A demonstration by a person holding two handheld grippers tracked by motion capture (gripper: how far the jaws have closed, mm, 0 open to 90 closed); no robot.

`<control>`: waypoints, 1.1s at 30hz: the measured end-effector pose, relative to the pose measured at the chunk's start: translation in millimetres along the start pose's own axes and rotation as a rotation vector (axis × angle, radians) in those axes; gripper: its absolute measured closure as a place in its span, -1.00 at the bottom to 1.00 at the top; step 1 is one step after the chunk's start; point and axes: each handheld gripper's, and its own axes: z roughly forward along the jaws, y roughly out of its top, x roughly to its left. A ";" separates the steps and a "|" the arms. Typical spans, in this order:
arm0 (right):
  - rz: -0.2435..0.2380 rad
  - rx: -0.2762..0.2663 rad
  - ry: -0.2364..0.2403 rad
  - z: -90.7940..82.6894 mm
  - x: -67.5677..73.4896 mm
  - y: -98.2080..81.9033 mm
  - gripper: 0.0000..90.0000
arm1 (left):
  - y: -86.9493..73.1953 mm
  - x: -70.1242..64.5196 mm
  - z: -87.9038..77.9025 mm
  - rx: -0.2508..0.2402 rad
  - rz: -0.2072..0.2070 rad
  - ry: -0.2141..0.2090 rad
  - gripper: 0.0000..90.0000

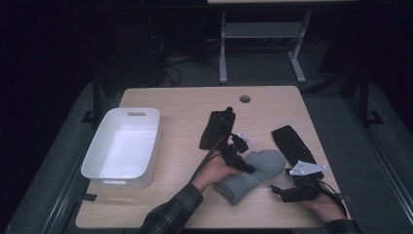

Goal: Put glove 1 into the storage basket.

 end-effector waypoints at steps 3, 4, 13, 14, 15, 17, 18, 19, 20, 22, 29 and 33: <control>0.002 0.001 0.000 -0.1 0.1 0.0 -0.70 | 0.5 0.0 -7.4 -0.013 0.008 -0.001 0.47; 0.002 0.000 0.000 -0.1 0.0 0.0 -0.70 | 1.0 -0.1 -13.1 -0.028 0.008 -0.005 0.47; 0.001 0.000 0.000 0.0 0.0 0.0 -0.70 | 2.9 2.3 -52.1 -0.096 -0.002 0.016 0.47; 0.002 0.001 0.000 -0.1 0.1 0.0 -0.70 | 3.1 2.5 -56.9 -0.098 0.002 0.023 0.47; 0.002 0.001 0.000 0.0 0.1 0.0 -0.70 | 3.1 2.8 -61.7 -0.102 0.007 0.030 0.47; 0.003 0.000 0.001 0.0 0.1 0.0 -0.70 | 3.0 3.1 -70.5 -0.113 0.001 0.038 0.47; 0.002 0.002 0.000 -0.1 0.1 0.0 -0.70 | 2.8 3.2 -74.7 -0.115 -0.002 0.043 0.47; -0.003 0.000 -0.001 0.0 -0.2 0.0 -0.70 | 2.6 3.7 -79.1 -0.121 -0.001 0.047 0.47; -0.004 -0.001 -0.001 0.0 -0.3 0.0 -0.70 | 2.5 4.0 -83.2 -0.126 -0.006 0.047 0.47; -0.005 -0.001 -0.001 0.1 -0.3 0.0 -0.70 | 2.3 4.9 -91.2 -0.134 -0.001 0.053 0.47; -0.005 -0.002 -0.001 0.1 -0.3 0.0 -0.70 | 1.8 6.8 -117.9 -0.150 -0.008 0.088 0.47; -0.003 -0.001 -0.001 0.1 -0.1 0.0 -0.70 | -0.1 9.6 -134.0 -0.162 -0.010 0.106 0.47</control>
